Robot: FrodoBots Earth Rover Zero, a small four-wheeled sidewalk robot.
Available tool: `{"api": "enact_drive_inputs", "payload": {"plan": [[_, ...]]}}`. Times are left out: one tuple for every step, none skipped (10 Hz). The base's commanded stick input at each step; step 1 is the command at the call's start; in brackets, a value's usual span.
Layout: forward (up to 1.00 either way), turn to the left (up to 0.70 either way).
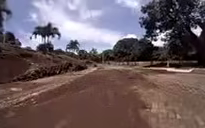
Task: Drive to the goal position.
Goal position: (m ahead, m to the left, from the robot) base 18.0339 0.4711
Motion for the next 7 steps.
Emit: {"api": "enact_drive_inputs", "payload": {"plan": [[0.85,0.13],[0.85,0.27],[0.85,0.24],[0.85,0.04],[0.85,0.0],[0.85,0.0],[0.85,0.0]]}}
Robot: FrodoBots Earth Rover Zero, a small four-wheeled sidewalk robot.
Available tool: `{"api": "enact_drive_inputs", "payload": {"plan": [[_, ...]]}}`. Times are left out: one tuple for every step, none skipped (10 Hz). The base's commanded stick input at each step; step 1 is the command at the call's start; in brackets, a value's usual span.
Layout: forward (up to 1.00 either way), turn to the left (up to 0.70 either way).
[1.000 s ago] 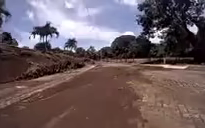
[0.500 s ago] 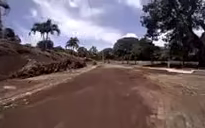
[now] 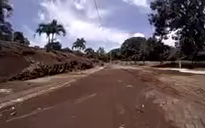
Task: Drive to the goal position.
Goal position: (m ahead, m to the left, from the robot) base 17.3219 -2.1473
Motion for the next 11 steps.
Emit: {"api": "enact_drive_inputs", "payload": {"plan": [[0.85,0.0],[0.85,0.0],[0.85,0.0],[0.85,0.0],[0.85,0.0],[0.85,0.0],[0.85,0.0],[0.85,0.0],[0.85,0.0],[0.85,-0.14],[0.85,-0.17]]}}
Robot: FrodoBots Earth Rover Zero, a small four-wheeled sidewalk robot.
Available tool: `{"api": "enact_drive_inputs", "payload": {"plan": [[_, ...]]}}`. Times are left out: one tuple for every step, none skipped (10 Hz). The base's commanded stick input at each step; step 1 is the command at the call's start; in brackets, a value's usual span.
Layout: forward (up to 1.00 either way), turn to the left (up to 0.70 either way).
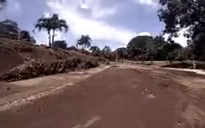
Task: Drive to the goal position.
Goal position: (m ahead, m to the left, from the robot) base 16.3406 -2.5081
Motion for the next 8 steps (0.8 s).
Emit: {"api": "enact_drive_inputs", "payload": {"plan": [[0.85,0.0],[0.85,0.0],[0.85,0.0],[0.85,-0.13],[0.85,-0.21],[0.85,-0.08],[0.85,0.0],[0.85,0.0]]}}
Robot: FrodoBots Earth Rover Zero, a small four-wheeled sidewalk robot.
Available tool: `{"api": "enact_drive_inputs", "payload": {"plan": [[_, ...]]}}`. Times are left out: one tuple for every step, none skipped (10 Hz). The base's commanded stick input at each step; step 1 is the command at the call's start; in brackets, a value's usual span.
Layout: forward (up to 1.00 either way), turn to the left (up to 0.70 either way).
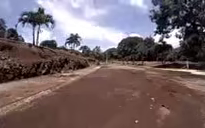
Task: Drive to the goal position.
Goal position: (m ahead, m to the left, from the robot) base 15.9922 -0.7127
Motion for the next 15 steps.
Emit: {"api": "enact_drive_inputs", "payload": {"plan": [[0.85,0.0],[0.85,0.0],[0.85,0.0],[0.85,0.0],[0.85,0.0],[0.85,0.0],[0.85,0.0],[0.85,0.03],[0.85,0.27],[0.85,0.25],[0.85,0.14],[0.85,0.03],[0.85,0.0],[0.85,0.25],[0.85,0.27]]}}
